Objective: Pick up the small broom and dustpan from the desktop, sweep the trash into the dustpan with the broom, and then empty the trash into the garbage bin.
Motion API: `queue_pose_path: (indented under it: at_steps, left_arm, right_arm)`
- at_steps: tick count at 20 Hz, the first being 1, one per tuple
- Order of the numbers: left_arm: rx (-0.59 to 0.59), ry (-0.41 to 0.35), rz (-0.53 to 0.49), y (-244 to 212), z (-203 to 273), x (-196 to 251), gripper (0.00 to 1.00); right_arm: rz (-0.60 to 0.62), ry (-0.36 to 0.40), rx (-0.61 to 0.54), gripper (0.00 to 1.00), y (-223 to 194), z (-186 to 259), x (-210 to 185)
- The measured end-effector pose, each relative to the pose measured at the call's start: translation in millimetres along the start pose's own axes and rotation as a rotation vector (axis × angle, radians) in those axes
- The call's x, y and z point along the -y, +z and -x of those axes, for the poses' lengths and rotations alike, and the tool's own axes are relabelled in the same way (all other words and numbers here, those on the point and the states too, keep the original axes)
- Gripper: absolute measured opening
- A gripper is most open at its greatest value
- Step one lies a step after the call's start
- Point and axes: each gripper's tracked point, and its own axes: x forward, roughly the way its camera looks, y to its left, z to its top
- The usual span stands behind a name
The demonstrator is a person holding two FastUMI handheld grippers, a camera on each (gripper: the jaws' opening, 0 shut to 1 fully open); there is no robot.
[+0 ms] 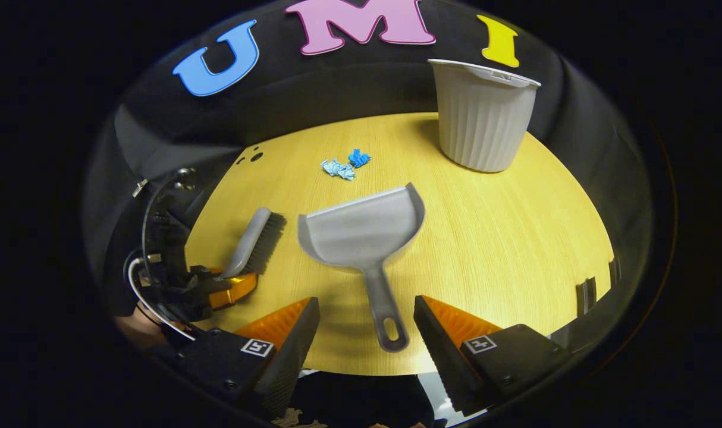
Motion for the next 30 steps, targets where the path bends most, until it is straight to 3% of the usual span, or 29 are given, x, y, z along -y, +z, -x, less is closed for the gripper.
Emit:
queue_pose_path:
  at_steps: [7,11,13,21,24,25,26,27,28,30]
  left_arm:
    - [0.097,-0.067,0.102,9.3,39.9,-11.8,0.28]
    - [0.137,-0.059,0.128,21.8,65.0,-30.2,0.31]
    - [0.151,-0.051,0.129,28.1,72.8,-38.0,0.28]
    - [0.147,-0.01,0.13,58.7,71.3,-49.6,0.28]
    - [0.133,0.007,0.099,71.6,61.4,-46.1,0.24]
    - [0.128,0.008,0.09,75.6,57.8,-43.5,0.28]
    - [0.121,0.007,0.085,79.6,53.6,-40.3,0.28]
    - [0.113,0.006,0.082,81.9,47.8,-37.8,0.28]
    - [0.102,0.006,0.079,85.6,42.4,-35.3,0.31]
    - [0.084,0.008,0.061,92.9,31.4,-31.7,0.28]
  right_arm:
    - [0.04,-0.043,-0.045,0.99,3.7,-29.8,2.0]
    - [0.049,-0.068,-0.108,0.99,-4.3,-57.3,7.1]
    - [0.054,-0.072,-0.148,0.99,-12.2,-71.9,6.9]
    - [0.089,-0.07,-0.237,0.98,-27.5,-107.3,14.1]
    - [0.108,-0.054,-0.225,0.75,-25.8,-110.7,13.9]
    - [0.105,-0.049,-0.225,0.59,-24.9,-113.3,15.1]
    - [0.096,-0.047,-0.223,0.6,-22.4,-111.9,15.9]
    - [0.087,-0.036,-0.235,0.47,-22.3,-111.5,15.6]
    - [0.084,-0.017,-0.239,0.44,-24.4,-112.7,15.3]
    - [0.097,0.018,-0.241,0.41,-20.8,-109.4,14.7]
